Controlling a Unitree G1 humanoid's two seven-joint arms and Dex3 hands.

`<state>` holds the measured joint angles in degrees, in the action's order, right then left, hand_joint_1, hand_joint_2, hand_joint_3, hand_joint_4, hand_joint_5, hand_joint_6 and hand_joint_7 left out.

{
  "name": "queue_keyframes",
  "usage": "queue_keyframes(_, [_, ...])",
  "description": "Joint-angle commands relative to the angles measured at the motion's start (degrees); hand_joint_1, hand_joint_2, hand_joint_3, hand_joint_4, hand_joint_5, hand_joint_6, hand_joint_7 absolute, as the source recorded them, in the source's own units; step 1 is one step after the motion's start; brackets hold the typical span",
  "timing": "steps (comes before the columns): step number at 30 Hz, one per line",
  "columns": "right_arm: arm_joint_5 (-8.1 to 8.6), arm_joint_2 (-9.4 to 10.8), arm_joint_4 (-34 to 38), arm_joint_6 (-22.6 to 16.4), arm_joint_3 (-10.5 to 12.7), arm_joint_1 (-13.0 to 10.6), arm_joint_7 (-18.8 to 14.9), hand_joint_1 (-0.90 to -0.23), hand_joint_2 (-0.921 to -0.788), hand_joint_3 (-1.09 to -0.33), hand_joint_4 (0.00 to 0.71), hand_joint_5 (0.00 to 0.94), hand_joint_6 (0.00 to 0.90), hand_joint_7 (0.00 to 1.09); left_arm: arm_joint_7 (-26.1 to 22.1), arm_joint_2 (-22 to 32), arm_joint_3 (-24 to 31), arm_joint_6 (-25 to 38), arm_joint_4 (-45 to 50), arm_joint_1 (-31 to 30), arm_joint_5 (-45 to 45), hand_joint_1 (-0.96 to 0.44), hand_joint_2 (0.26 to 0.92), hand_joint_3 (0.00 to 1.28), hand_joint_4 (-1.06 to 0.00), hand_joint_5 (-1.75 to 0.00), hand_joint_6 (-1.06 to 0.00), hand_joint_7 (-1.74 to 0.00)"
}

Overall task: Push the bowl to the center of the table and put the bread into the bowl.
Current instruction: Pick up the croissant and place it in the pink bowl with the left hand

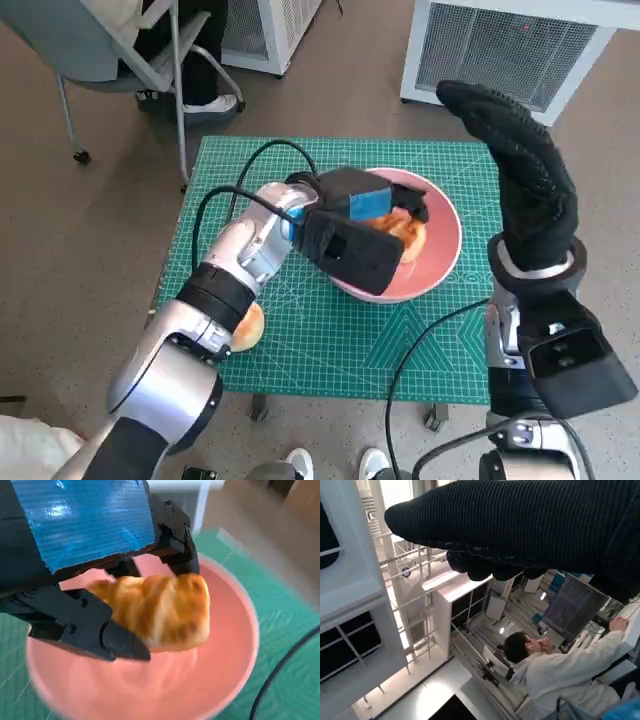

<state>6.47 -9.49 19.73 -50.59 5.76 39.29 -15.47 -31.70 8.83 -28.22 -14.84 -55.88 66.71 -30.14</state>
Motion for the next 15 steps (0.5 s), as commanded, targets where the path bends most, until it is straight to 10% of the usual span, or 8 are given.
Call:
queue_keyframes(1, [-0.67, -0.6, -0.43, 0.91, -0.05, -1.37, 0.6, -0.613, -0.921, -0.713, 0.286, 0.0, 0.025, 0.67, -0.28, 0.9, 0.35, -0.28, 2.89, -0.03, 0.24, -0.31, 0.921, 0.06, -0.07, -0.01, -0.24, -0.05])
queue_keyframes(15, [-0.83, -0.44, -0.9, 1.27, -0.49, -1.54, 1.11, -0.614, -0.921, -0.713, 0.286, 0.0, 0.027, 0.66, -4.17, 8.35, 5.54, -4.32, 15.48, -5.53, 6.51, -0.36, 0.911, 0.03, 0.0, 0.0, -0.19, 0.0])
